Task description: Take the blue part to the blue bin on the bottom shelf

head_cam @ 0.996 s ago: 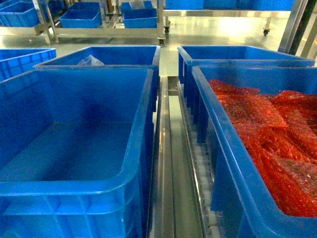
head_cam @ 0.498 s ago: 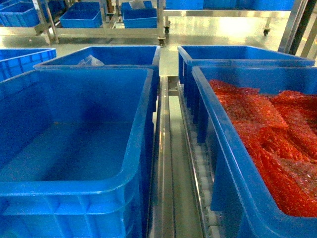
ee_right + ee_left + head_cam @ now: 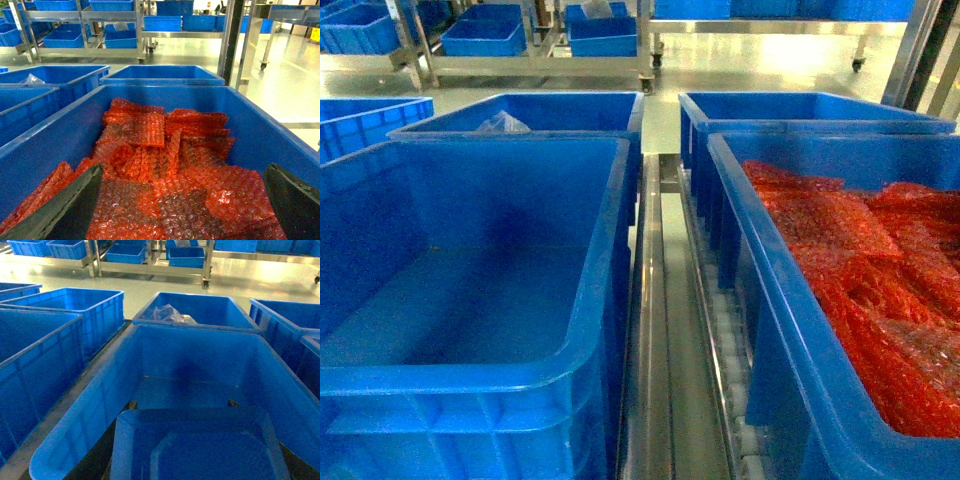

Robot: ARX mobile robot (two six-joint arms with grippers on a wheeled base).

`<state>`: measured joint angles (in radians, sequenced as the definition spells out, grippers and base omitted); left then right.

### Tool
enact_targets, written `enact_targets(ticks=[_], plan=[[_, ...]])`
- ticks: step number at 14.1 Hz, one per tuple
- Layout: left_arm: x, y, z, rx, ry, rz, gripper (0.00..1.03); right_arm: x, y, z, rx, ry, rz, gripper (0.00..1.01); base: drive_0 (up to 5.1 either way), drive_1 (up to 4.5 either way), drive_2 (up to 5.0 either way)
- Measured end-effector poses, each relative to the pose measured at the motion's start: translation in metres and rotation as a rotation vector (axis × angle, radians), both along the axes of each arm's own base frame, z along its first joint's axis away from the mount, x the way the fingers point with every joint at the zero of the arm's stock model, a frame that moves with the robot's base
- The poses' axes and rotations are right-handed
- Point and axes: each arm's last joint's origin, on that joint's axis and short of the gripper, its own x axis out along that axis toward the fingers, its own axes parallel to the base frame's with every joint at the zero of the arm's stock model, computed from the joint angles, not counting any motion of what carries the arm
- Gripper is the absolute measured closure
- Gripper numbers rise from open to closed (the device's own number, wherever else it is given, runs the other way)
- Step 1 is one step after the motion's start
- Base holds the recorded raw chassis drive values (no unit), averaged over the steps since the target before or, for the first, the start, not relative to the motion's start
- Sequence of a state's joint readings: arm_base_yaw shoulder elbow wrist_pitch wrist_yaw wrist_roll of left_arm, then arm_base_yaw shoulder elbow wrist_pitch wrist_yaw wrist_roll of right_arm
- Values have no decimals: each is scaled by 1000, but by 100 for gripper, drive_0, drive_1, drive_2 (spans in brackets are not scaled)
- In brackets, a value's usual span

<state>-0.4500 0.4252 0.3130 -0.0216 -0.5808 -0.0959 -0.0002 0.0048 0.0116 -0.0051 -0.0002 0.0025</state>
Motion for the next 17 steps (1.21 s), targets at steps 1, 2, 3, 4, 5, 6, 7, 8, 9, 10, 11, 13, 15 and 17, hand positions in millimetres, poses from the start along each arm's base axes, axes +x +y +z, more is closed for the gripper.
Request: enact_targets(ticks=[1, 2, 3, 4, 5, 6, 7, 8, 9, 10, 11, 13, 15, 17], plan=[[0, 0, 0, 0, 0, 0, 60, 0, 0, 0, 0, 0, 0, 3, 0, 0, 0], [0, 0, 0, 0, 0, 0, 60, 0, 0, 0, 0, 0, 0, 3, 0, 0, 0], [0, 0, 0, 0, 0, 0, 60, 0, 0, 0, 0, 0, 0, 3, 0, 0, 0], [0, 0, 0, 0, 0, 0, 60, 0, 0, 0, 0, 0, 0, 3, 0, 0, 0], [0, 0, 0, 0, 0, 0, 60, 0, 0, 0, 0, 0, 0, 3, 0, 0, 0], [0, 0, 0, 0, 0, 0, 60, 0, 0, 0, 0, 0, 0, 3, 0, 0, 0], [0, 0, 0, 0, 0, 0, 60, 0, 0, 0, 0, 0, 0, 3, 0, 0, 0], [0, 0, 0, 0, 0, 0, 60, 0, 0, 0, 0, 0, 0, 3, 0, 0, 0], [0, 0, 0, 0, 0, 0, 60, 0, 0, 0, 0, 0, 0, 3, 0, 0, 0], [0, 0, 0, 0, 0, 0, 60, 0, 0, 0, 0, 0, 0, 3, 0, 0, 0], [0, 0, 0, 0, 0, 0, 60, 0, 0, 0, 0, 0, 0, 3, 0, 0, 0], [0, 0, 0, 0, 0, 0, 60, 0, 0, 0, 0, 0, 0, 3, 0, 0, 0], [0, 0, 0, 0, 0, 0, 60, 0, 0, 0, 0, 0, 0, 3, 0, 0, 0], [0, -1, -2, 19, 40, 42, 60, 0, 0, 0, 0, 0, 0, 3, 0, 0, 0]])
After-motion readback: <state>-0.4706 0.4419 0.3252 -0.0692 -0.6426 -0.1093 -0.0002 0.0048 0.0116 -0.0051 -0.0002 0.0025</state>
